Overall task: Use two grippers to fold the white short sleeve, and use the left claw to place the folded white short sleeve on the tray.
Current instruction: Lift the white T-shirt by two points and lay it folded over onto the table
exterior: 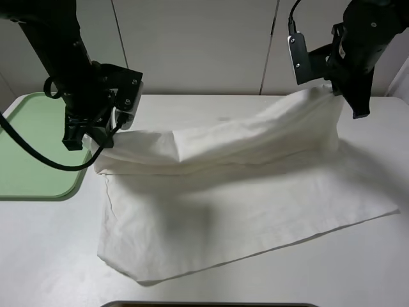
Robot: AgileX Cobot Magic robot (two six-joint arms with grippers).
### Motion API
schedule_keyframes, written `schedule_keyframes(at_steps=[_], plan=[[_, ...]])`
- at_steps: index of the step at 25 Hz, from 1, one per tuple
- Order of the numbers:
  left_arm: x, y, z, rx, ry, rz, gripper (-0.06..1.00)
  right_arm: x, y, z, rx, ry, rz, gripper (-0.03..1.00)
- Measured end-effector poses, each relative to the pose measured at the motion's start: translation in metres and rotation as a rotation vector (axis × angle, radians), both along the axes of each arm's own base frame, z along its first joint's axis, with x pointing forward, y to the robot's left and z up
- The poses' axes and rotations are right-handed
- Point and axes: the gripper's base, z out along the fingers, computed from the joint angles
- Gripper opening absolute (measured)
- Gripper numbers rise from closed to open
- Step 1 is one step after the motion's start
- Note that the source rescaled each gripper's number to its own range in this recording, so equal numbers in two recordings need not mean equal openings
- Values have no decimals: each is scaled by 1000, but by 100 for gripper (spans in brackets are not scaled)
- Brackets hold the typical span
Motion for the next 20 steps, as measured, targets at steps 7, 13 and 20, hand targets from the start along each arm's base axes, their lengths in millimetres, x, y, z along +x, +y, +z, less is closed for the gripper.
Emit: schedule_keyframes(at_steps=[7, 13, 20], plan=[[-16, -5, -4, -52, 170, 18, 1, -26, -3, -37, -87, 228, 161, 3], [-46, -10, -26, 11, 338, -27, 1, -45, -17, -63, -137, 340, 185, 3], [-63, -21, -30, 40, 414, -75, 1, -60, -41, -74, -137, 400, 121, 3]])
